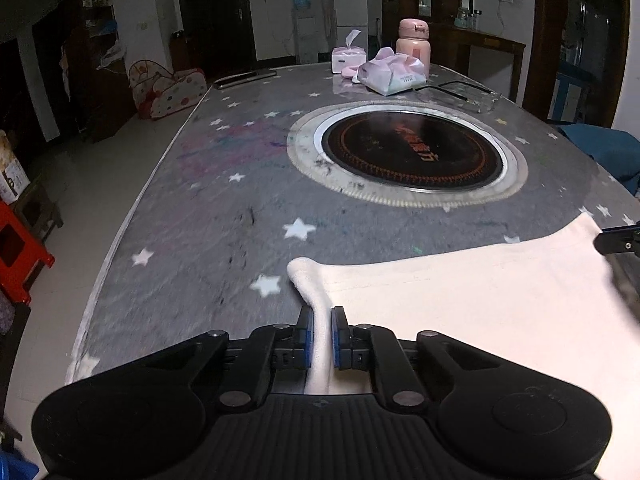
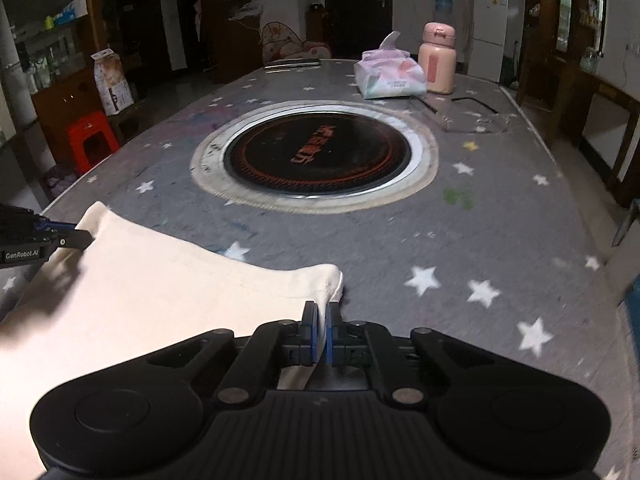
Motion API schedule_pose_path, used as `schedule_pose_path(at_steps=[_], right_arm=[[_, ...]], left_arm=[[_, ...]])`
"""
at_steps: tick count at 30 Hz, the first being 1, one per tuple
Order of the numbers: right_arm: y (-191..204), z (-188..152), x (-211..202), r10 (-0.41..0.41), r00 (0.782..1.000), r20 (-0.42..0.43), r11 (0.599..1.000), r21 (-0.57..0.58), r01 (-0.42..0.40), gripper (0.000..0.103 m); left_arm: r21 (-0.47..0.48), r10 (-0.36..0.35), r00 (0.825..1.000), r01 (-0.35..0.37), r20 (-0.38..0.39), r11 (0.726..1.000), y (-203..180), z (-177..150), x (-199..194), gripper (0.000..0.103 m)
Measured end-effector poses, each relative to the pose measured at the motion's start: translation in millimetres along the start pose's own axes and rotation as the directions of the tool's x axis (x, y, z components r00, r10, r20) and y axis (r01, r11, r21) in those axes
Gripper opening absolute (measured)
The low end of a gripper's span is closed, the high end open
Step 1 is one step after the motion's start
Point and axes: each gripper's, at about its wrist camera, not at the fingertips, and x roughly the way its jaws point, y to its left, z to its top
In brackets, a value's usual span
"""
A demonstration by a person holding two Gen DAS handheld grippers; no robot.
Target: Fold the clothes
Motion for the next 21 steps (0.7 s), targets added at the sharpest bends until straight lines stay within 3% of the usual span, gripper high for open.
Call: schedule_pose_path(at_steps=[4,10,14,16,21], right_arm=[[-7,3,4,-0.002,1.000,-0.013,1.000,0.008,0.002,0.008],[4,-5,-36,0.070,0.998,-0.003,0.996,-0.051,-0.070,0.012],[31,-27,-69,0.181,0.983,-0.038,0.974,-0.133,-0.184,0.013],[47,-43,-80,0.223,0.973,-0.062,0.956,-0.180,-0.230,0.023],[81,-81,-94,0.252,0.961,-0.116,0.914,-0.298,-0.276,0.025]], left_arm=[[-0.004,0.002,1.000,-0.002,0.006,1.000,-3,5,3,0.013],[0.023,-0.045,0.998,0.044,0.038,0.999,-7,-12,-32,0.018],[0.062,-0.124,0.991,0.120,0.057,0.991,-21,-41,-71,0.018],[0.088,-0.165,0.985,0.160,0.058,0.983,-31,-60,-89,0.018],[0.153,-0.249,0.967,0.239,0.055,0.959,-58,-107,-126,0.018]])
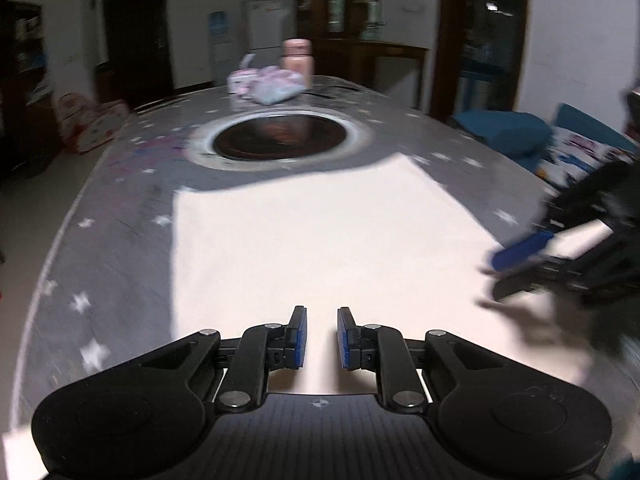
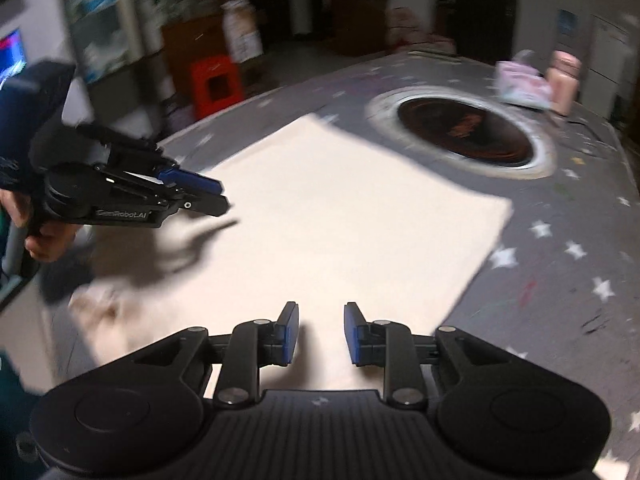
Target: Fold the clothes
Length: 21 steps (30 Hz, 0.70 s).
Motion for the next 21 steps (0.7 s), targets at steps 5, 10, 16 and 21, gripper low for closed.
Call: schedule_pose_path(at_steps=[5,10,16,21], right_arm=[[13,-19,0,-0.022,1.000,-0.011,0.997,-0.073,0.022,0.031],[10,-24,-6,-0.027,1.000,-0.012,0.996,-0.088,0.026,0.034],[2,-28,-6,-0.046,0.999,-0.014,0.994,-0.103,0.045,0.034],[-7,-34,-15,-0.084,0.996,0.000,0.991,-0.103,0.084,0.034]], left_arm=[[0.026,-0.021,1.000,0.020,0.015,0.999,-22,-29,-13,0.018],[0.029,-0.040,0.999,0.039,0.030,0.999,-29,-35,-19,0.018],[0.044,-0.072,0.997,0.071,0.034,0.997,-42,-37,-17,0.018],[0.078,-0.099,0.994,0.096,0.039,0.992,-57,-34,-10,0.018]])
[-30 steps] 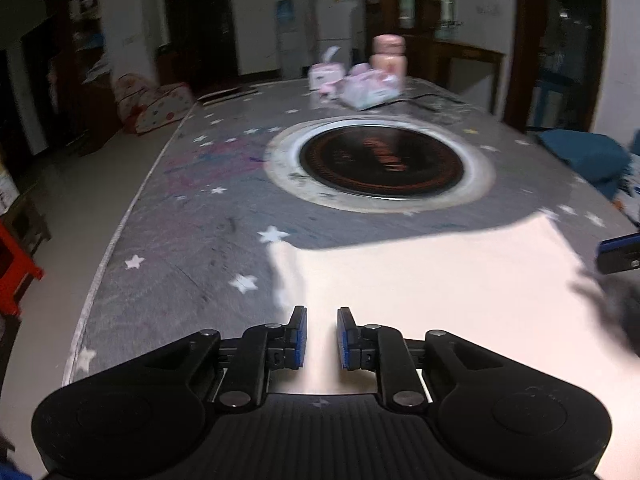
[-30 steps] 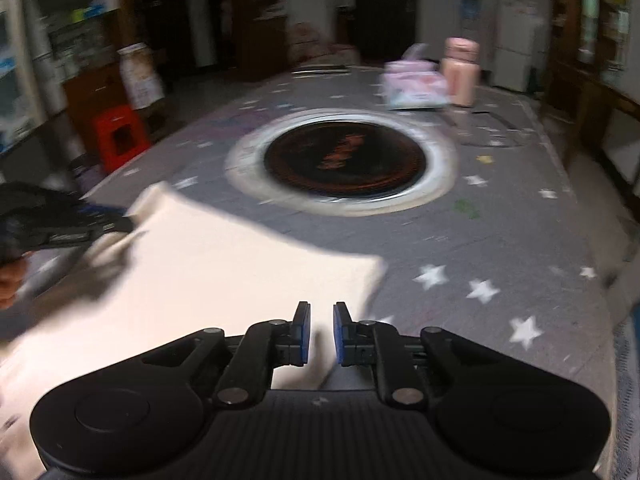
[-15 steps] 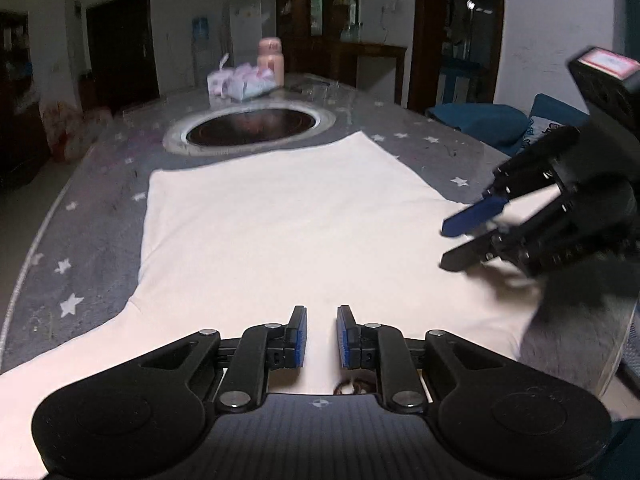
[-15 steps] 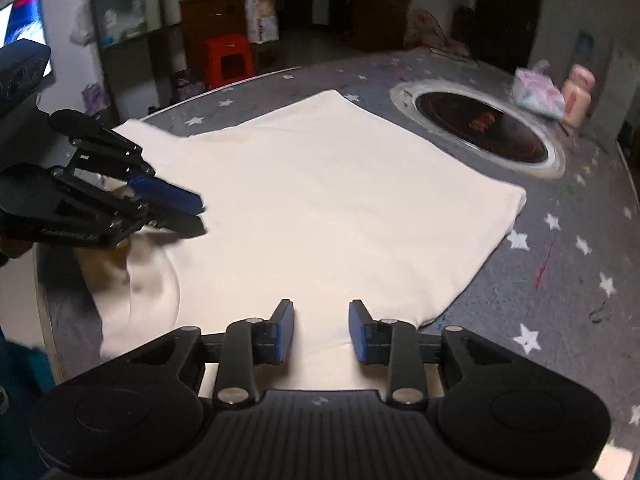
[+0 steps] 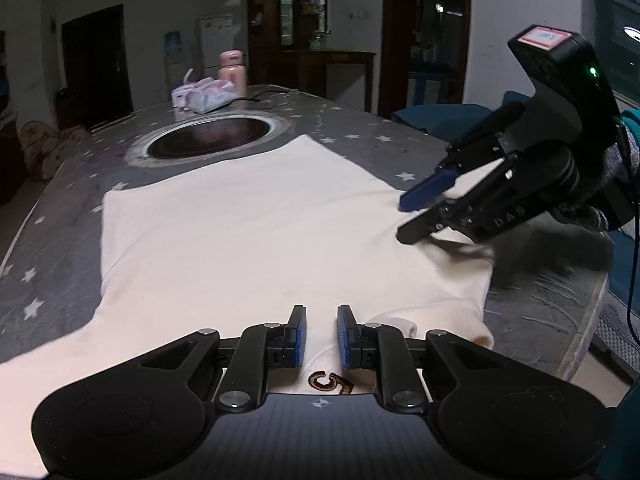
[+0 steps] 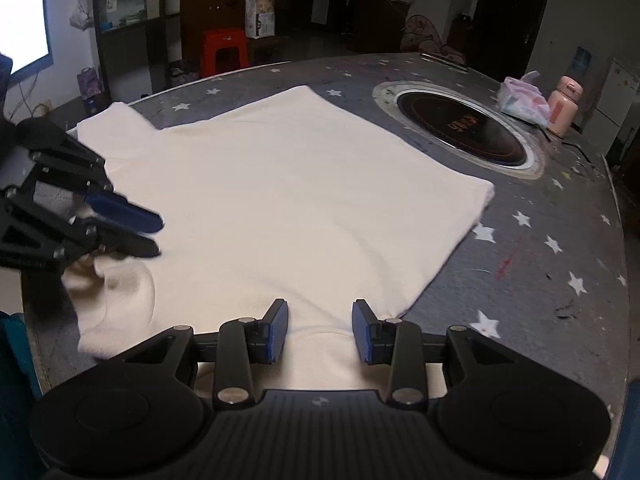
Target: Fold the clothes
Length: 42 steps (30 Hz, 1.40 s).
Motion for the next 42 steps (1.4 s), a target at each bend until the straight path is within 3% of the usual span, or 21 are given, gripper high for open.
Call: schedule_pose_path(at_steps=[4,7,10,15,18,21,24,26,28,30,33,36,39,42], right_arm=[[-13,-12,-21,-0.043,0.998,0.036,0.994,0.104,0.039,0.035],[-32,-31,-41,-0.136,0.990,0.035,0.970,0.207,0.126,0.036],[-55,-55,-56,-0.246,0.969,-0.011,0.922,0.305,0.237,0.037],[-98,-95,-75,-0.398,0.912,-0.097,0.811,0.427,0.399,0.041],[-118,-111,-80,-0.432,0.892,-0.132,0.756,0.487,0.438,0.042],[-128,-121,-79,-0.424,0.895,-0.138,0.732,0.531,0.428,0.045],[-133,-124,-81,-0.398,0.909,-0.124,0.726,0.563,0.395,0.037],[-130,-124,-82,-0.383,0.917,-0.114,0.734,0.564,0.378,0.025],[-126,-122,-82,-0.397,0.911,-0.115,0.744,0.541,0.393,0.007],[-123,-120,-84,-0.411,0.905,-0.113,0.751,0.520,0.406,0.007],[-121,-112,-87,-0.467,0.877,-0.111,0.752,0.472,0.460,0.007],[-125,-112,-85,-0.474,0.873,-0.113,0.752,0.464,0.468,0.007],[-127,-115,-74,-0.477,0.867,-0.145,0.746,0.455,0.487,0.018],[-127,-113,-79,-0.492,0.861,-0.127,0.737,0.465,0.490,0.022]], left_arm=[[-0.004,-0.020,1.000,0.020,-0.013,1.000,4,4,4,0.019],[0.002,-0.034,0.999,0.034,-0.025,0.999,8,7,5,0.021],[-0.007,-0.044,0.998,0.044,-0.038,0.999,8,10,6,0.024],[0.006,-0.057,0.998,0.057,-0.035,0.998,5,18,3,0.033],[0.028,-0.072,0.997,0.072,-0.026,0.997,-6,25,3,0.033],[0.050,-0.097,0.995,0.098,-0.017,0.994,-19,34,7,0.033],[0.075,-0.130,0.991,0.131,-0.011,0.989,-34,41,12,0.033],[0.090,-0.154,0.988,0.155,-0.020,0.984,-44,43,19,0.033],[0.104,-0.176,0.984,0.178,-0.031,0.978,-54,44,26,0.033],[0.115,-0.194,0.980,0.199,-0.051,0.973,-62,44,33,0.033],[0.125,-0.218,0.974,0.225,-0.069,0.966,-70,42,39,0.033],[0.123,-0.226,0.971,0.234,-0.076,0.964,-74,39,42,0.032],[0.104,-0.224,0.972,0.230,-0.072,0.968,-73,40,40,0.033],[0.085,-0.217,0.975,0.220,-0.050,0.972,-66,43,33,0.033]])
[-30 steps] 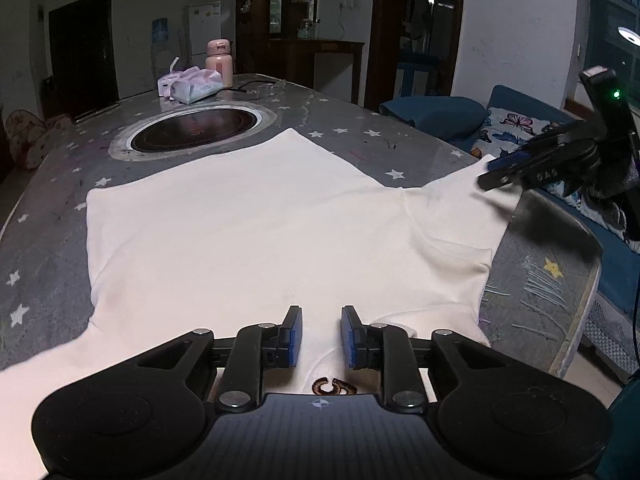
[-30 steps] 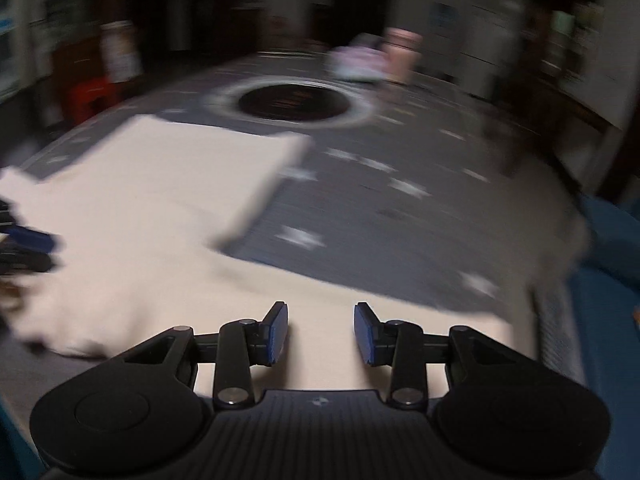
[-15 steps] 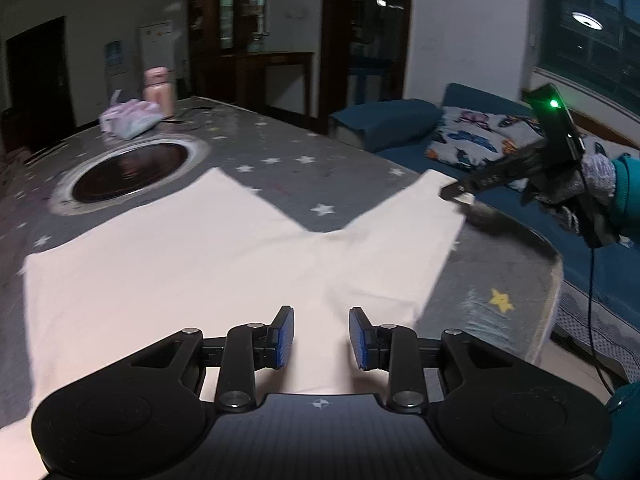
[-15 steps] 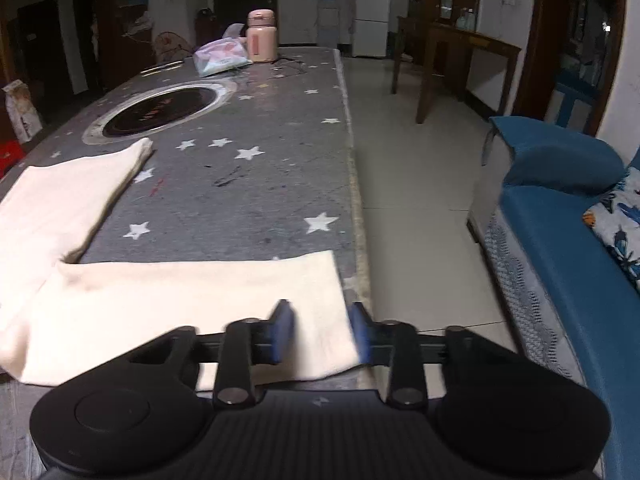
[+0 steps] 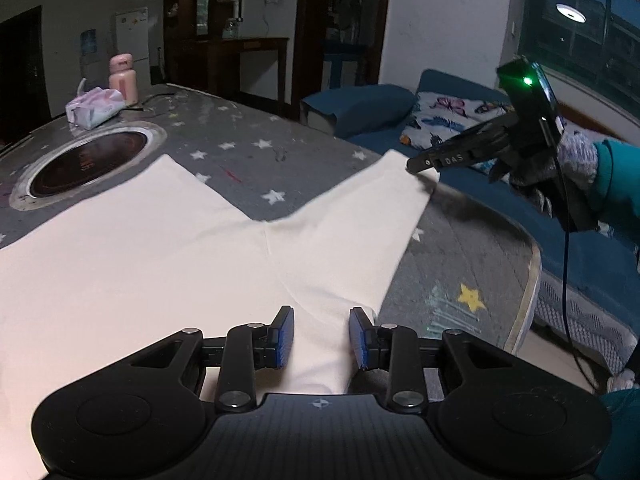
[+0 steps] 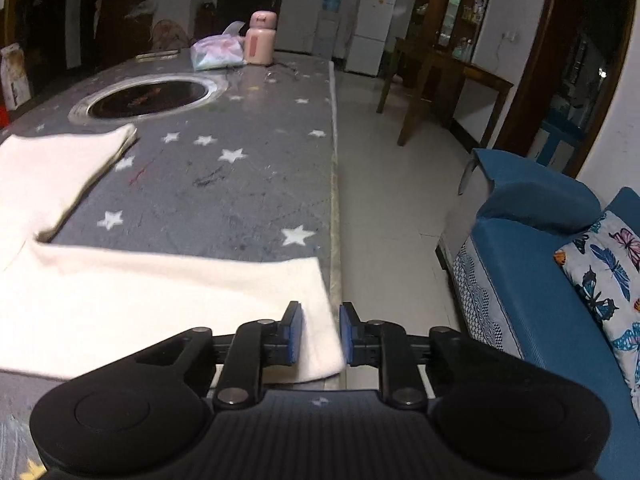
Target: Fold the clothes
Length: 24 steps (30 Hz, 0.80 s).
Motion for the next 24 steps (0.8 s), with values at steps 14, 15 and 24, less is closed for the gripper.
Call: schedule_pose_path(at_steps=[14,15,24], right_arm=[[110,28,-34,0.420,0.906,0.046,0.899,-0.159,-0.409,0.052],[121,30,-34,0.445,0.895,0.041,0.884,-0.177,-0.432,0.052],[191,32,-20,0.568,0.823,-0.029,0.792,-0.252,-0.556,0.057]], left_arm=[[-0.215,0.258,0.966,-0.247,0.025,0.945,59,-28,-61,0.041],[-0.239,0.288,0.957,-0.276,0.019,0.931,65,-33,-68,0.041],[-0.442,0.519,0.853,-0.483,-0.046,0.756,130,-78,-125,0.041]])
